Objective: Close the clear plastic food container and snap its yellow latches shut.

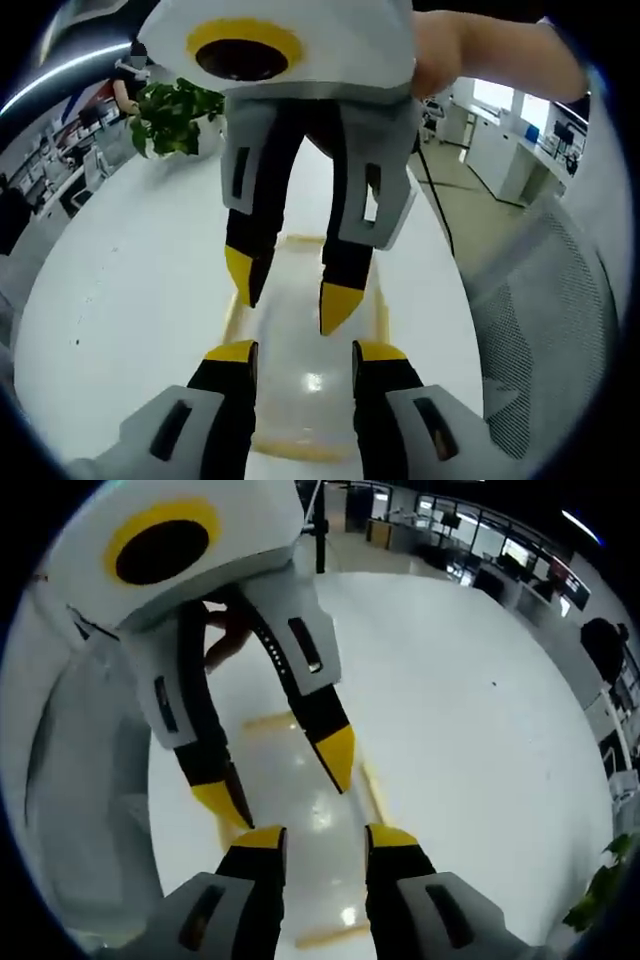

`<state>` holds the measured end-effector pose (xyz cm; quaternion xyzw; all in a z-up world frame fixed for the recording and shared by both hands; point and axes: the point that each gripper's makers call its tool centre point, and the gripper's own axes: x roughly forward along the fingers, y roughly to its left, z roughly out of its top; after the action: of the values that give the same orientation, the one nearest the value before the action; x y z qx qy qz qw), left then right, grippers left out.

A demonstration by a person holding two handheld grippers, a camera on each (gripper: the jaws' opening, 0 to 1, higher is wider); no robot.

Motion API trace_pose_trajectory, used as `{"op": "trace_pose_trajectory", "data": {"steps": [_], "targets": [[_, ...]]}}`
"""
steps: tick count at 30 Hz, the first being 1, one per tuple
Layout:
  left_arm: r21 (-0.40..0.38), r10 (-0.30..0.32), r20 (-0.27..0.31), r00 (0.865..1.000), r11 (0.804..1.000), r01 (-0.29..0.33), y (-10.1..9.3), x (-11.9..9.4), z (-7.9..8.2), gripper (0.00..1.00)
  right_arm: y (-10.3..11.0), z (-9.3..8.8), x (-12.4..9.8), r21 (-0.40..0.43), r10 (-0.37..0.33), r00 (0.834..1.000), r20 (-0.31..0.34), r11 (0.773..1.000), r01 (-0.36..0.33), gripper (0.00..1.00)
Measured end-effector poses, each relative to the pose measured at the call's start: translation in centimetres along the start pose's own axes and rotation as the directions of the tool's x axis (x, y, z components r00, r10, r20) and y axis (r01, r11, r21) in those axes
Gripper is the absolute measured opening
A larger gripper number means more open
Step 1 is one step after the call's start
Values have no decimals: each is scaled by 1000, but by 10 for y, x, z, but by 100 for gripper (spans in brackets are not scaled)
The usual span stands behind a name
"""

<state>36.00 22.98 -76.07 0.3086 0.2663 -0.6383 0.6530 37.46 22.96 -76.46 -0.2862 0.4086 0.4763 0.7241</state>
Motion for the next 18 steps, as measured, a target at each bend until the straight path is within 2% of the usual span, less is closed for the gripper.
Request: {"op": "trace_pose_trajectory", "data": {"steps": [8, 12, 15, 18], "targets": [[-20, -2, 4, 1000, 1000, 2, -2, 0, 0, 41, -6, 5, -1, -24, -7, 1000, 1, 1000, 7, 36], [-28, -9, 12, 1000, 1000, 10, -8, 0, 3, 50, -9, 8, 0, -24, -4, 1000, 20, 1000, 4, 40], [-1, -9, -13, 1000, 1000, 9, -13, 1, -2, 50, -12, 6, 2, -19, 1, 1000, 9, 1000, -1, 42], [-1, -13, -10, 1000, 1000, 13, -19, 2, -3, 50, -11, 5, 3, -31, 4, 1000, 4, 999, -4, 44]]}}
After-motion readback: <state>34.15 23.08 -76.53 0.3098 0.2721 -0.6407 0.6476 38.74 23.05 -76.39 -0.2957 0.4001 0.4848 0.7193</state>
